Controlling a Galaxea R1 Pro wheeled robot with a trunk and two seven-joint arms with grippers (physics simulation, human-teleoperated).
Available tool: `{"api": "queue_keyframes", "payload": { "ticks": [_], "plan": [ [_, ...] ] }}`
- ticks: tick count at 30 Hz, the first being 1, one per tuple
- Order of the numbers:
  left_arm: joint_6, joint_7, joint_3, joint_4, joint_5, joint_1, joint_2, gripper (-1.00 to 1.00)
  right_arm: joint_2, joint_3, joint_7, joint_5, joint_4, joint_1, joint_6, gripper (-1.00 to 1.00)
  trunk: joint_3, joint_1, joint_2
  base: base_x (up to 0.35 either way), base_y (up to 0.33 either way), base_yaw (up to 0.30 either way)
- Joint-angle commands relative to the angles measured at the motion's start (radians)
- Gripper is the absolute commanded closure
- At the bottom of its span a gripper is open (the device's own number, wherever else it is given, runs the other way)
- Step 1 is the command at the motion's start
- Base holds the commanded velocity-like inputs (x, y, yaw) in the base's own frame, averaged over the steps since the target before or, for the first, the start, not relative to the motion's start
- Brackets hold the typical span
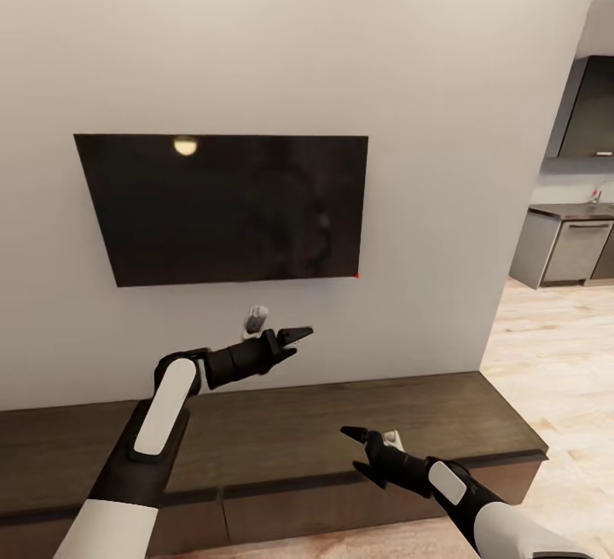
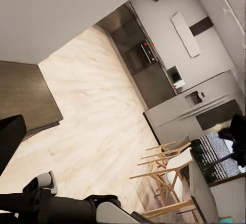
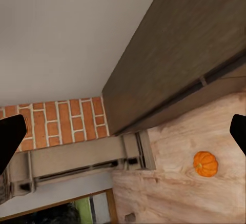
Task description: Place each of the two pumpkins and all three candles from the living room inside a cabinet in the living room (use any cabinet), then make sure every cabinet is closed, and position the cauldron so it is next to a table in the living room.
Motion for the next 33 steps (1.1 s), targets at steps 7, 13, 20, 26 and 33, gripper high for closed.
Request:
{"api": "queue_keyframes", "payload": {
  "ticks": [7,13,20,26,33],
  "plan": [
    [0.003,-0.009,0.003,0.003,0.063,-0.001,0.026,-1.00,0.000,-0.001,0.007,-0.004,-0.005,-0.001,-0.001,-1.00,-0.023,0.027,-0.050,0.000,0.000,0.000],
    [0.002,-0.008,-0.001,0.006,0.068,-0.001,0.024,-1.00,-0.001,-0.005,-0.002,-0.010,-0.005,-0.001,-0.020,-1.00,-0.042,0.050,-0.092,0.000,0.000,0.000],
    [0.002,-0.008,-0.005,0.007,0.068,-0.001,0.025,-1.00,0.001,-0.009,-0.040,-0.018,-0.003,-0.001,-0.057,-1.00,-0.064,0.077,-0.141,0.000,0.000,0.000],
    [0.003,-0.009,-0.004,0.007,0.068,-0.001,0.027,-1.00,0.005,-0.009,-0.057,-0.032,-0.004,-0.001,-0.079,-1.00,-0.083,0.100,-0.183,0.000,0.000,0.000],
    [0.003,-0.010,-0.005,0.006,0.069,-0.001,0.028,-1.00,0.006,-0.009,-0.059,-0.167,-0.003,-0.001,-0.116,-1.00,-0.105,0.127,-0.232,0.000,0.000,0.000]
  ]
}}
